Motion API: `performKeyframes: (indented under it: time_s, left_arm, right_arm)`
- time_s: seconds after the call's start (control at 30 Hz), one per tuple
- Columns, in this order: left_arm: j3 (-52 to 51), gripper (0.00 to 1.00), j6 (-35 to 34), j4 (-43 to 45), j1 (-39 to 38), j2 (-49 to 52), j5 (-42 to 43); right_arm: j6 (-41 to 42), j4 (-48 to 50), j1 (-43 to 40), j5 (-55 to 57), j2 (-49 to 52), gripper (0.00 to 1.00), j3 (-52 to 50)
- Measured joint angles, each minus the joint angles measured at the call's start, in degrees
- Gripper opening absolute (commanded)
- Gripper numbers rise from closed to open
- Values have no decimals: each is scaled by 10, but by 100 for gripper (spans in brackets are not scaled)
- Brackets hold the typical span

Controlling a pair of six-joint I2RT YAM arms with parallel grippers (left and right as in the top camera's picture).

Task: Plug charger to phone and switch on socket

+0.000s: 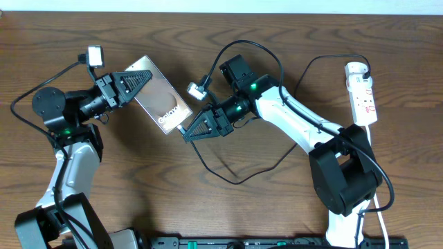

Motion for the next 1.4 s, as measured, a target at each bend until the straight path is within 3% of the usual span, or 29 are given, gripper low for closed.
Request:
performKeyframes:
  time_s: [0.6,1.4]
  left_arm:
    - [-9,8,0,-1,31,0,37]
    - [-9,7,-62,-5,31,0,4]
  right_arm:
    - [2,6,0,-2,0,1,0]
    - [2,7,0,-8,0,1,0]
